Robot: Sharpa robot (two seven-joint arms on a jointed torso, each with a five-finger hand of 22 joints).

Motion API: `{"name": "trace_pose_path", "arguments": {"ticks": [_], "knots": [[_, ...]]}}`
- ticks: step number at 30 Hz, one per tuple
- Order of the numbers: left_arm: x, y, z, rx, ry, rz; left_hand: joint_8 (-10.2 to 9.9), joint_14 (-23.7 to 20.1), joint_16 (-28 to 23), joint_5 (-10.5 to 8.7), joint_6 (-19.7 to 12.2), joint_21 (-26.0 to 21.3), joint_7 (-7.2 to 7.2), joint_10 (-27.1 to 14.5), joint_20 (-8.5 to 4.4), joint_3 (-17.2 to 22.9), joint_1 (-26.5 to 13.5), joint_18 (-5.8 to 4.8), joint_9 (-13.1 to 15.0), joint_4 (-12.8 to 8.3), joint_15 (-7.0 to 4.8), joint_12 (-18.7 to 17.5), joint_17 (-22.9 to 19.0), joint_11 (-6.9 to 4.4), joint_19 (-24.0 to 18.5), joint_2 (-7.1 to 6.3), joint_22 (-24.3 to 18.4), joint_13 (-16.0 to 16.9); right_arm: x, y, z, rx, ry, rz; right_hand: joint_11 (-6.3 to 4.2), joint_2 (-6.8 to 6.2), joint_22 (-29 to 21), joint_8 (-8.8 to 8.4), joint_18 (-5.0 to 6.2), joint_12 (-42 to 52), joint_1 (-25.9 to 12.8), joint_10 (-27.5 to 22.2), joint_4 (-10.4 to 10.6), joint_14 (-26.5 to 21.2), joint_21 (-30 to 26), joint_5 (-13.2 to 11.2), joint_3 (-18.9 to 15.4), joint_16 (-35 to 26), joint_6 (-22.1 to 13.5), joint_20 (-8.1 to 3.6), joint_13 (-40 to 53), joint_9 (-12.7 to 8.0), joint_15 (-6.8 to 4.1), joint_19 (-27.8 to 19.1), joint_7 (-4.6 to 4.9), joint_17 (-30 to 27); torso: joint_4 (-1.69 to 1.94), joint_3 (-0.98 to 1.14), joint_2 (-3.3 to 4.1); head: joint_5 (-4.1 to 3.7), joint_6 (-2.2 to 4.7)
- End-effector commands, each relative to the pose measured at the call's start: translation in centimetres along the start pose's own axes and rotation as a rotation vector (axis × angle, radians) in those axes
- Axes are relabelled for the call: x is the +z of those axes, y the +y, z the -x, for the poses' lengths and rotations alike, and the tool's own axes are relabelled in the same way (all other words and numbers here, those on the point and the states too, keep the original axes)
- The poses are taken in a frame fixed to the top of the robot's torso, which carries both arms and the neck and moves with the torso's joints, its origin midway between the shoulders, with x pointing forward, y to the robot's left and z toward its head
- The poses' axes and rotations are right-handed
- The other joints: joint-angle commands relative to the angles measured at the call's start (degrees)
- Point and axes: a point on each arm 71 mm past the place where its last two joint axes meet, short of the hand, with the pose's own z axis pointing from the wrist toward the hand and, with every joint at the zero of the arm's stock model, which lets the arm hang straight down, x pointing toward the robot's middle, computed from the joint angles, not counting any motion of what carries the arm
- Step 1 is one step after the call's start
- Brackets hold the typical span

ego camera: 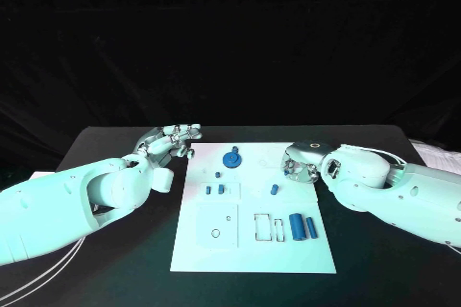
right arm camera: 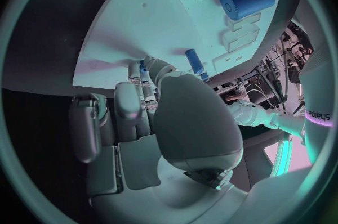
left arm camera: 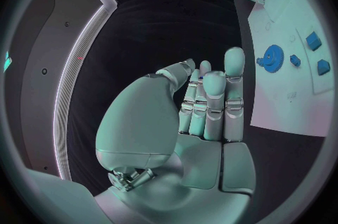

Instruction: Assemble the parts on the task board

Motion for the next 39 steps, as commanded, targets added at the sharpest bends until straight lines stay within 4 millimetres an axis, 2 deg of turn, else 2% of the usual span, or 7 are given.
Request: {"name": "trace_pose_path", "arguments": {"ticks": [1,7,15,21,30,34,39], "knots": [[0.0,-0.1,-0.2,-0.019,0.016,-0.012,0.37,-0.41,-0.39,-0.18,0.35,-0.38,0.08,-0.3,-0.04,-0.4,0.09,0.53,-0.03,0.03,0.03,0.34,-0.05,0.02,-0.23,0.66,-0.04,0.05,0.1,0.2,-0.7,-0.016,0.036,0.005,-0.14,0.46,6.02,0.22,1.13,-0.03,-0.51,0.72,-0.04,1.51,-0.16,-0.49,0.66,-0.18,0.6,-0.47,-0.54,0.03,0.22,-0.05,-0.02,-0.09,-0.01,-0.01,-0.03,0.07,-0.06],[0.0,-0.1,-0.1,-0.018,0.013,-0.01,0.37,-0.41,-0.39,-0.18,0.35,-0.38,0.08,-0.3,-0.04,-0.4,0.09,0.53,-0.03,0.03,0.03,0.34,-0.05,0.02,-0.23,0.66,-0.04,0.05,0.4,0.4,-1.0,-0.018,0.047,0.004,-0.49,1.1,6.09,0.36,1.12,0.04,-0.11,1.65,-0.63,1.58,-0.14,-1.32,1.8,0.0,1.49,-0.66,-1.28,0.16,-0.04,0.02,-0.23,-0.1,0.06,-0.02,-0.03,0.06,-0.15],[-0.1,-0.1,0.0,-0.017,0.01,-0.006,0.4,-0.5,-0.45,-0.17,0.3,-0.62,0.08,-0.43,-0.05,-0.56,0.17,0.55,-0.05,-0.08,0.02,0.52,-0.2,0.02,-0.28,0.7,-0.22,0.11,0.6,0.6,-1.3,-0.036,0.057,-0.005,-0.97,1.75,7.56,1.12,0.74,0.61,0.75,4.88,-2.82,1.71,0.82,-2.48,3.75,-0.56,3.98,-1.04,-1.8,0.87,-0.43,1.07,-0.41,-1.65,-0.02,-0.02,-0.02,0.18,-0.3],[-0.1,-0.1,0.0,-0.016,0.008,-0.003,0.38,-0.51,-0.42,-0.15,0.19,-0.7,0.1,-0.58,-0.07,-0.66,0.3,0.56,-0.08,-0.22,0.01,0.65,-0.2,0.03,-0.26,0.71,-0.28,0.16,0.4,0.7,-1.1,-0.048,0.02,-0.014,-1.01,2.21,8.0,1.12,0.62,0.44,1.07,5.95,-4.09,1.78,1.12,-3.43,5.16,-0.36,4.47,-1.14,-2.07,1.18,-0.56,1.37,-0.3,-1.91,-0.02,-0.01,-0.1,0.14,-0.3],[0.0,0.0,0.1,-0.016,0.007,-0.002,0.34,-0.53,-0.41,-0.12,-0.03,-0.88,0.17,-0.83,-0.08,-0.8,0.44,0.56,-0.13,-0.38,0.03,0.83,-0.28,0.08,-0.26,0.74,-0.42,0.21,-0.2,1.2,-0.3,-0.032,-0.06,-0.002,-0.85,2.05,8.32,0.87,0.54,0.0,0.71,6.45,-5.21,1.78,1.34,-4.34,6.71,-0.13,4.61,-1.07,-2.45,1.39,-0.45,1.58,-0.06,-2.18,0.05,-0.01,-0.19,-0.01,-0.12],[0.1,0.0,0.1,-0.016,0.009,0.001,0.35,-0.58,-0.47,-0.12,-0.04,-0.92,0.17,-0.87,-0.08,-0.83,0.49,0.56,-0.13,-0.42,0.03,0.88,-0.42,0.08,-0.25,0.76,-0.45,0.23,-0.5,1.2,0.3,-0.026,-0.087,-0.005,-0.78,1.92,8.38,0.8,0.53,-0.11,0.43,6.48,-5.32,1.78,1.37,-4.61,6.88,-0.08,4.6,-1.03,-2.54,1.43,-0.41,1.61,0.02,-2.24,0.03,-0.04,-0.06,0.44,0.27],[0.1,0.1,0.2,-0.016,0.008,0.003,0.39,-0.62,-0.51,-0.12,-0.02,-1.0,0.16,-0.91,-0.08,-0.9,0.57,0.57,-0.13,-0.53,0.03,0.99,-0.53,0.07,-0.26,0.74,-0.51,0.27,-0.8,1.3,0.7,-0.014,-0.103,-0.007,-0.71,1.8,8.35,0.75,0.54,-0.17,0.2,6.49,-5.36,1.76,1.36,-4.75,6.95,-0.09,4.58,-0.99,-2.6,1.45,-0.37,1.6,0.08,-2.33,-0.09,0.0,-0.07,0.38,0.32]]}}
